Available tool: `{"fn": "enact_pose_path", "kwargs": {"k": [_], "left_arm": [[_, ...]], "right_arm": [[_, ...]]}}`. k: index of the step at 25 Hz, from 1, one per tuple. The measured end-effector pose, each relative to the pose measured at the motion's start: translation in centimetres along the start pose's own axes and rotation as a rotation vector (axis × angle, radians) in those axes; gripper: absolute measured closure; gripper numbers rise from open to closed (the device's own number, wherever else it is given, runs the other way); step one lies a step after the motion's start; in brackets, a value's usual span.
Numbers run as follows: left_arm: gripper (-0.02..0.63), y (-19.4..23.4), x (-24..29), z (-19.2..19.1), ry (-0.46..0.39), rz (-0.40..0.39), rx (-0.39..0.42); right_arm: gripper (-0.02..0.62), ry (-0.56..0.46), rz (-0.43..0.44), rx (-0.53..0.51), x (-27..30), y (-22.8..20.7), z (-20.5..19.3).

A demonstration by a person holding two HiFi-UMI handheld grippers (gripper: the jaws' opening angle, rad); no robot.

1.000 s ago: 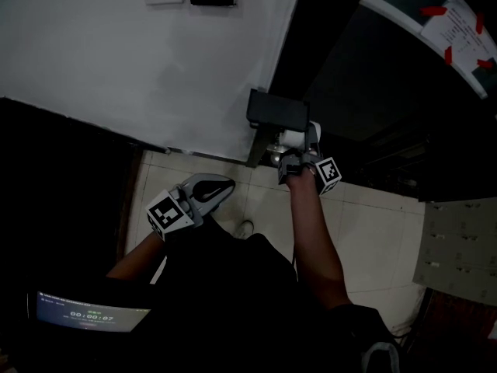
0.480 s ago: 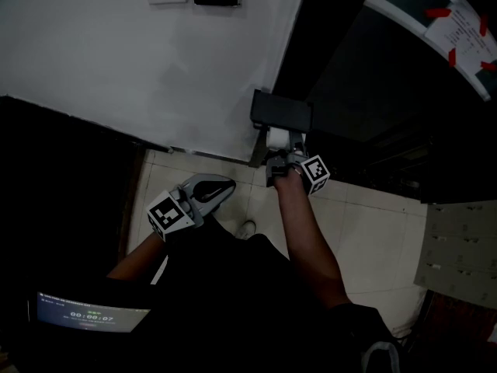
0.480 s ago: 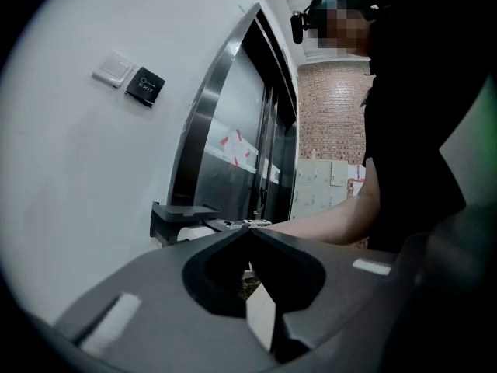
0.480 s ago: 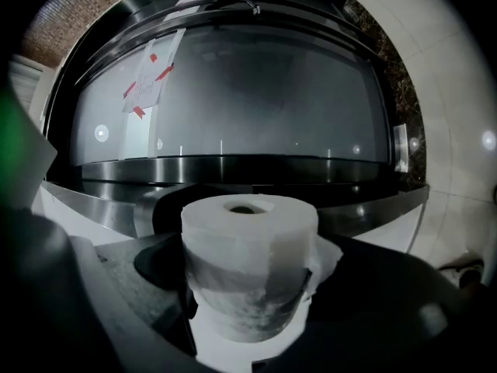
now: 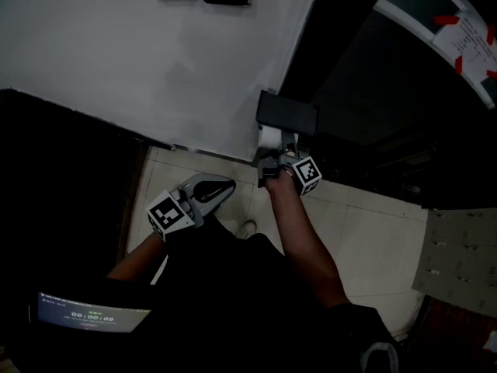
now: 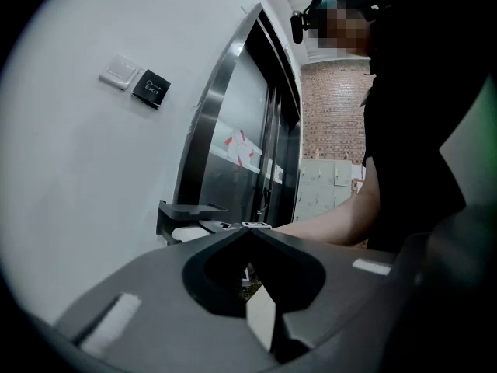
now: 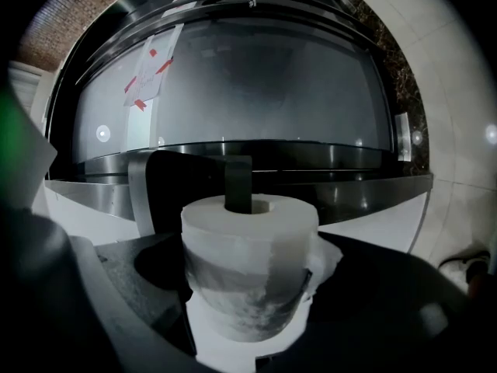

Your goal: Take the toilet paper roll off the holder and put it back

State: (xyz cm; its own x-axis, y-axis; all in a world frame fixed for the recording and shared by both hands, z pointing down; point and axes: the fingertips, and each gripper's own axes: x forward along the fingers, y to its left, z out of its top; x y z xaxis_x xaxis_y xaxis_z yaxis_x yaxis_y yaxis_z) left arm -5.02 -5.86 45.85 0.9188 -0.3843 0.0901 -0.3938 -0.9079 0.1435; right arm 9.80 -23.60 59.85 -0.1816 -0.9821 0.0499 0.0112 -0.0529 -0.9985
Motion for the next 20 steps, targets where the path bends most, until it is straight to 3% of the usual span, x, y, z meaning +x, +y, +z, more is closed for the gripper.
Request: {"fn": "enact_pose_path", "kwargs": {"k": [5,20], "left_arm": [[0.601,-0.1,-0.2,-0.1,0.006,-0.008,-0.005],[0.601,-0.6,1.7,0.5,0.007,-0.047,0.001]], "right_arm": [[0.148,0.025,0.037,-0.030,-0.4,0.0,-0.5],[0.143,0.133,-0.002,-0.086,-5.8,-0.6,-0.7]]}}
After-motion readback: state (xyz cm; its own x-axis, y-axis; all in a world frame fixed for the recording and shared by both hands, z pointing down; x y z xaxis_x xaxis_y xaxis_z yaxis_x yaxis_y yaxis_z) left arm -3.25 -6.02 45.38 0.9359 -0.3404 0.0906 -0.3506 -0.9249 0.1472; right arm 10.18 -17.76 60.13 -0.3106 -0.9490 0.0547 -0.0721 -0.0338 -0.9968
